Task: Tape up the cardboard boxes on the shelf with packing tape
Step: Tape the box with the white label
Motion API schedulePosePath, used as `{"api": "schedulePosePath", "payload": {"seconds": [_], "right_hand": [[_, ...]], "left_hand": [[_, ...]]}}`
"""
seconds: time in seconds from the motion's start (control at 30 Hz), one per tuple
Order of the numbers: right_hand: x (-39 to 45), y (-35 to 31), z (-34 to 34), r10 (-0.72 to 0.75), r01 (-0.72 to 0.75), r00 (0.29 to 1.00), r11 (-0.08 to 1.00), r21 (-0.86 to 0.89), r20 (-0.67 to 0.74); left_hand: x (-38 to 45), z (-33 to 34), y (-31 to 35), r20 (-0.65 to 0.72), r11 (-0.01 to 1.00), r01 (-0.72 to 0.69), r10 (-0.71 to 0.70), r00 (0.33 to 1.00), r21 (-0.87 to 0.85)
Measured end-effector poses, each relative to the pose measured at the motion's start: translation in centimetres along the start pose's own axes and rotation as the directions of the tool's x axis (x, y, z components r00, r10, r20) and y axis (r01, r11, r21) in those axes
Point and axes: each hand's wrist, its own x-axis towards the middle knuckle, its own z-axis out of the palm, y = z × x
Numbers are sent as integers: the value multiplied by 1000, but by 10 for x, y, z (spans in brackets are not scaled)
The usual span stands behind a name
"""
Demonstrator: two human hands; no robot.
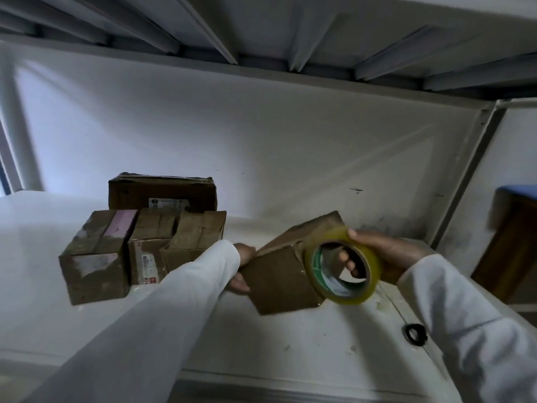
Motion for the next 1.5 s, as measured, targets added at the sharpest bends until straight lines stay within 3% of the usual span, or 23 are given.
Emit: {"api": "schedulePosePath", "payload": {"seconds": [0.07, 0.1, 0.17, 0.2, 0.27, 0.37, 0.43, 0.57, 0.7, 0.77, 0.9, 1.03, 1.2, 1.5], "right_hand": [[4, -9, 11, -100, 94, 994, 985, 144, 34], [7, -13, 19, -127, 122, 991, 985, 125, 38], [21, -19, 32, -172, 172, 985, 984, 55, -16], [28, -22, 38, -188, 190, 980, 981, 24, -57], [43, -27, 47, -204, 201, 970, 979, -43, -132], [58, -31, 60, -218, 213, 963, 976, -50, -157], [62, -31, 67, -217, 214, 962, 976, -33, -163], [61, -33, 69, -160, 149, 971, 986, -74, -178], [40, -50, 47, 73, -93, 993, 969, -230, -92], [29, -51, 39, 105, -135, 988, 946, -293, -116], [17, -16, 31, 192, -228, 972, 909, -348, -136], [18, 20, 13, 135, -173, 977, 954, -246, -163], [31, 40, 16, 39, -151, 973, 857, -493, -229], [26, 65, 25, 36, -118, 977, 913, -390, -212]], "left_hand": [[2, 7, -9, 20, 999, 4, -5, 1000, 42], [0, 12, -11, -44, 997, -12, 15, 999, 73], [-1, 13, -11, -337, 966, -248, 258, 906, 73], [-2, 14, -12, -385, 926, -376, 361, 849, 38], [-23, 18, -20, -385, 770, -637, 597, 704, 31], [-42, 30, -32, -225, 610, -791, 778, 586, 48], [-48, 34, -34, -164, 635, -746, 773, 613, 202], [-44, 39, -33, -214, 656, -639, 745, 631, 402], [-44, 39, -24, -186, 643, -632, 749, 636, 432], [-43, 37, -19, -184, 643, -633, 749, 636, 431], [-36, 35, -13, -176, 709, -610, 691, 701, 353], [-35, 34, -7, -121, 689, -613, 697, 707, 387], [-30, 29, -7, -126, 729, -584, 657, 743, 357], [-27, 31, -8, -154, 740, -604, 661, 734, 296]]}}
